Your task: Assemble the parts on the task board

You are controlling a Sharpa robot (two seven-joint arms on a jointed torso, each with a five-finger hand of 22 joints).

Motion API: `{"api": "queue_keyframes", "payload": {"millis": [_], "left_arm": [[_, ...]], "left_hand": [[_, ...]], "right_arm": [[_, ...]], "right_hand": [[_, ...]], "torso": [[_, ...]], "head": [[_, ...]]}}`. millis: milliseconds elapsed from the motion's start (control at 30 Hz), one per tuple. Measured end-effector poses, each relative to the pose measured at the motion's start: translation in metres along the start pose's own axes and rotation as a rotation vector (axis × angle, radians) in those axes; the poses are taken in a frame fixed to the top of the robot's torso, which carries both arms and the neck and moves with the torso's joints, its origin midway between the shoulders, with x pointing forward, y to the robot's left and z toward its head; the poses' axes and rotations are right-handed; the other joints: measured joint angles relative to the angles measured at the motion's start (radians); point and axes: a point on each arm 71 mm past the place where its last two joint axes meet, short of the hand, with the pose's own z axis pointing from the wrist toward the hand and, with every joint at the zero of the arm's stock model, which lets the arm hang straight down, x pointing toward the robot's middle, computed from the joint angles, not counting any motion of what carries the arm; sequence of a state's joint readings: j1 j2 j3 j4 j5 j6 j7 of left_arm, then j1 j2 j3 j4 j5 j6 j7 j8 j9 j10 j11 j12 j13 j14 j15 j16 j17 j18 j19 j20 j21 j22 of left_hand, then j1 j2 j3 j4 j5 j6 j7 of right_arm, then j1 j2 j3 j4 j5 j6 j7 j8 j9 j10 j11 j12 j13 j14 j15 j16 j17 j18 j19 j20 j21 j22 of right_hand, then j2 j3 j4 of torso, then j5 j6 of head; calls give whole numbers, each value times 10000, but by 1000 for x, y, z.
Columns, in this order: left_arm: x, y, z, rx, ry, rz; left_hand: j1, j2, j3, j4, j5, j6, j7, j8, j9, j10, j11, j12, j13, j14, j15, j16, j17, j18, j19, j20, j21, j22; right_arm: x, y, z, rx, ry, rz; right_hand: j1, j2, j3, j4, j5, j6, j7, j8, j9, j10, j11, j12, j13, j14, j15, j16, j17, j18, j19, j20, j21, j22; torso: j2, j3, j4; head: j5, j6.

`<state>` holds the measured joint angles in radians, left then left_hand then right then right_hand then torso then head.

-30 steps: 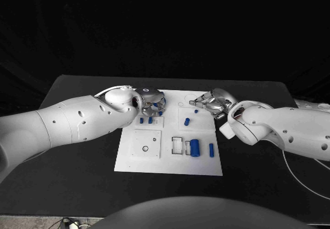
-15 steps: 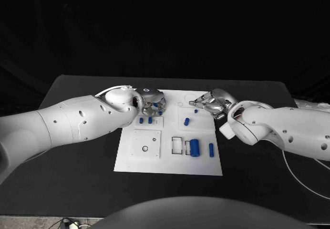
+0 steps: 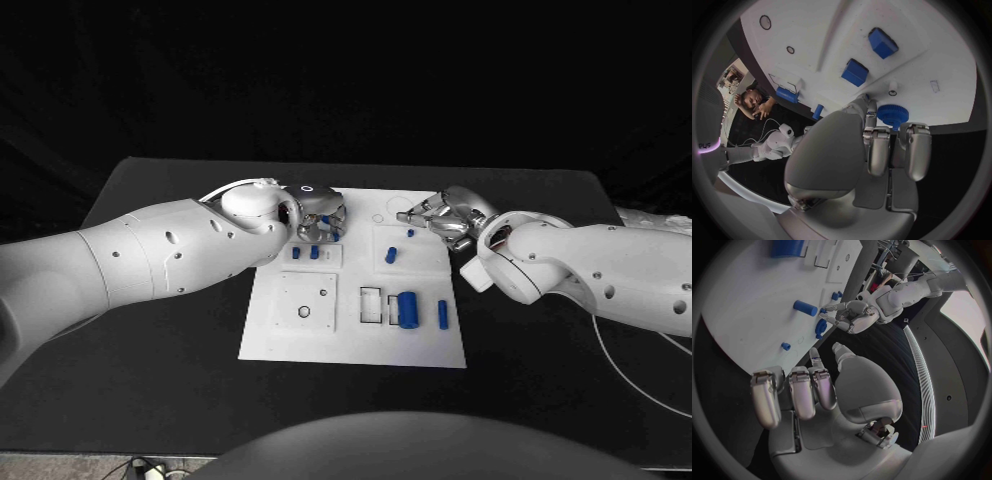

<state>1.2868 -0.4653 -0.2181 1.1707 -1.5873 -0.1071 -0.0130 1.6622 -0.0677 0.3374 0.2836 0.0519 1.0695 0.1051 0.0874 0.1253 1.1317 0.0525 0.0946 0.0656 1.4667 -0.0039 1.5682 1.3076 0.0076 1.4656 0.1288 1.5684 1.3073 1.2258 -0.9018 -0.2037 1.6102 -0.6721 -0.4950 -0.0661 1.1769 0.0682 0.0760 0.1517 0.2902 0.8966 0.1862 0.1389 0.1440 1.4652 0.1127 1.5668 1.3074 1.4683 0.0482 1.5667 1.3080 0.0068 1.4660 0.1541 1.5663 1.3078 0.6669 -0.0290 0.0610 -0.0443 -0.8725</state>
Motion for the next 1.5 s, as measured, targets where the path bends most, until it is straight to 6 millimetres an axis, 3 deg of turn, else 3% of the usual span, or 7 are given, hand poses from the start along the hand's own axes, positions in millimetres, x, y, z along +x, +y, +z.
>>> {"api": "queue_keyframes", "payload": {"millis": [333, 700, 1133, 1500], "left_arm": [[0, 0, -1, 136, -31, -8], [0, 3, -5, 235, -286, -2], [-28, 7, -20, 367, -1048, 334], [-31, 19, -32, 153, -1235, 368]], "left_hand": [[61, -37, 48, 7, -10, 494, 74, 186, 69, 514, 63, 24, 0, 1, 74, 0, -1, -1, 0, 1, 0, 0], [113, -91, 47, 5, -57, 582, 92, 192, 132, 592, 71, 24, -12, 1, 73, 0, -2, 0, 0, 0, 0, 0], [73, -134, 46, 5, -77, 617, 96, 188, 130, 620, 99, 24, -22, 1, 73, 0, -2, 0, 0, 0, 0, 0], [27, -170, 20, 31, -84, 613, 92, 161, 122, 641, 78, 3, -21, 1, 73, 0, -3, 0, 0, 1, 0, 0]], "right_arm": [[0, 0, 0, 13, 14, 4], [0, -1, 0, 27, 11, 2], [0, -1, 1, 43, 27, -3], [0, -2, 1, 59, 35, -3]], "right_hand": [[0, 0, 0, 0, 0, 0, 0, 0, -1, 0, 0, 0, 0, 0, 0, 0, -1, 0, 0, 0, 0, -1], [0, 0, 0, 0, 0, 0, 0, 0, -2, 0, 0, 0, 0, 0, 0, 0, -2, 0, 0, 0, 0, -2], [0, 0, 0, 0, 0, 0, 0, 0, 6, 0, 0, 0, 0, 0, 0, 0, -4, 0, 0, 0, 0, -4], [-1, 0, 0, 0, 0, 0, 0, 0, 5, 0, 0, 0, 0, 0, 0, 0, -4, 1, 0, 0, 0, -5]], "torso": [[0, 1, 0], [-8, -5, 8], [-13, 0, 7], [-10, 0, 5]], "head": [[-9, 0], [17, 0], [49, 5], [43, 22]]}}
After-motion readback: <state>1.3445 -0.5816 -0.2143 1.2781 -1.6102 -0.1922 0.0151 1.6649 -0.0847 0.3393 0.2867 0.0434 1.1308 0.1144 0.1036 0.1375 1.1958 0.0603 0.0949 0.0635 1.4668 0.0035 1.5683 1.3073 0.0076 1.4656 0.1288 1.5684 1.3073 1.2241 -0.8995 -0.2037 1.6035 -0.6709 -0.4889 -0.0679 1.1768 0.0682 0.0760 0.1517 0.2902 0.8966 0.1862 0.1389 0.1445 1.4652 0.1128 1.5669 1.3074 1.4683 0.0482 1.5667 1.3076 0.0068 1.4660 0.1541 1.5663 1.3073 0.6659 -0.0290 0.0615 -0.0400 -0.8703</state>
